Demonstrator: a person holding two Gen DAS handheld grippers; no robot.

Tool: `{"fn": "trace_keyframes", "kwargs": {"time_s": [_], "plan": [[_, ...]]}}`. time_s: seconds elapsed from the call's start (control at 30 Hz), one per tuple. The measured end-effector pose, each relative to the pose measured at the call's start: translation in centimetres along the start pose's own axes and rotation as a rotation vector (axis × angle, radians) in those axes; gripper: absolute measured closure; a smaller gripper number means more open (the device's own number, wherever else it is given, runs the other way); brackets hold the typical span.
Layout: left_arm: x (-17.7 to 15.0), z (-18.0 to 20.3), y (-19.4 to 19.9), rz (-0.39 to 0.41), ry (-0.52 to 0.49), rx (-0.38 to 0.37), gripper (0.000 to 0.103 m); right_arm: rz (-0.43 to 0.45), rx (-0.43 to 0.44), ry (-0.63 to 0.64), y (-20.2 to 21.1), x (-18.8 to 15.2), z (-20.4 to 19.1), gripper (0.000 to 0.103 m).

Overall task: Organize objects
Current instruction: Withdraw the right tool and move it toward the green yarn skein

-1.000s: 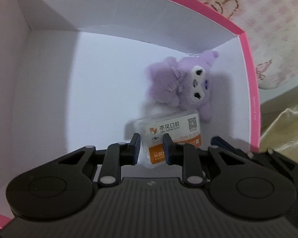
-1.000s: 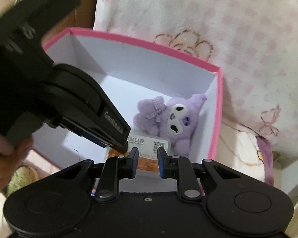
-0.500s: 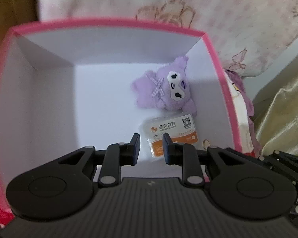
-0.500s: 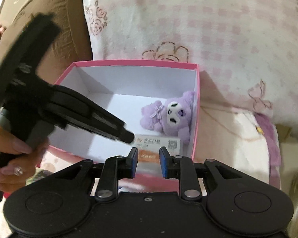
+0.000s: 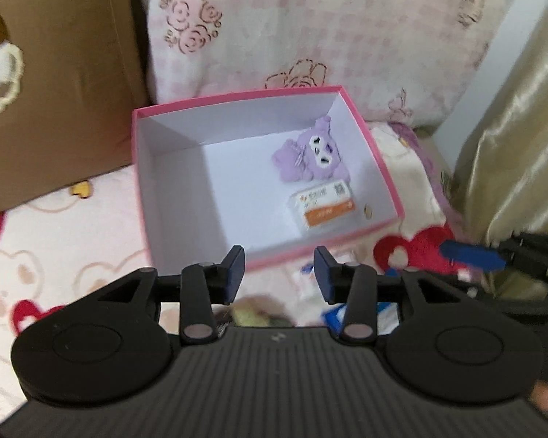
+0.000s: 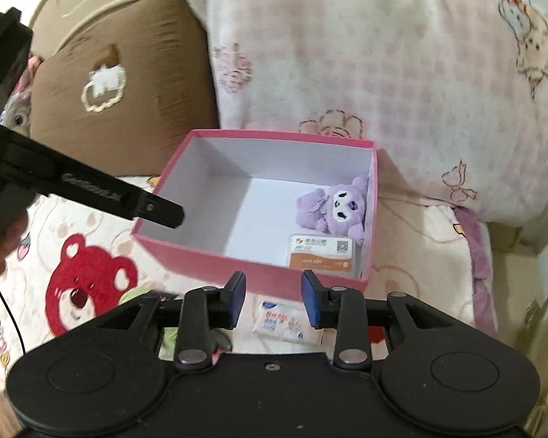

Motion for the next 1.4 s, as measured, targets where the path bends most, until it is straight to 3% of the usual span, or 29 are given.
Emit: {"fn": "trace_keyframes", "kwargs": {"time_s": [0.33,0.63,0.83,0.97,1.1,1.23,1.4], "plan": [[-4.8,0.6,9.0,0.048,-0.118,0.014,0.062,0.029,0.025,0.079,6.4,-2.8,-5.4,0.057],[-9.2,1.0,12.6,0.07,-0.149,-0.049,0.057,-0.008,0.012,0.143,7.4,-5.6,-7.5,0.05],[-12.3,1.2,11.1,0.02,-0.15,-0.058,0.055,-0.037,0.035,0.197,7.1,-7.6,-9.0,0.035],[-14.3,2.2,11.3,0.043,-0.207,-0.044,0.055,-0.037,0.034,0.26,7.1,-8.4,-9.9,0.035],[-15.6,2.9,11.7,0.043,-0.206,-0.083,0.054,-0.051,0.052,0.261,6.9,-9.2,-10.3,0.034],[-16.3,2.0,10.5,0.045,-0.171,-0.044,0.052,-0.053,0.08,0.267,6.7,-9.8,-10.6,0.03],[-17.2,0.6,7.4,0.022,-0.166,0.018,0.051,-0.042,0.068,0.31,5.4,-10.3,-11.0,0.016]]}}
Point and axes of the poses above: each gripper's, at about its wrist camera, not at the fingertips, and y roughly against the way its jaws point, z to its right, x to its top, the point moved 10 cm from there along -y, roughly the way its jaws point, and after that the axes turned 1 degree about -z, right-handed, at the moved point
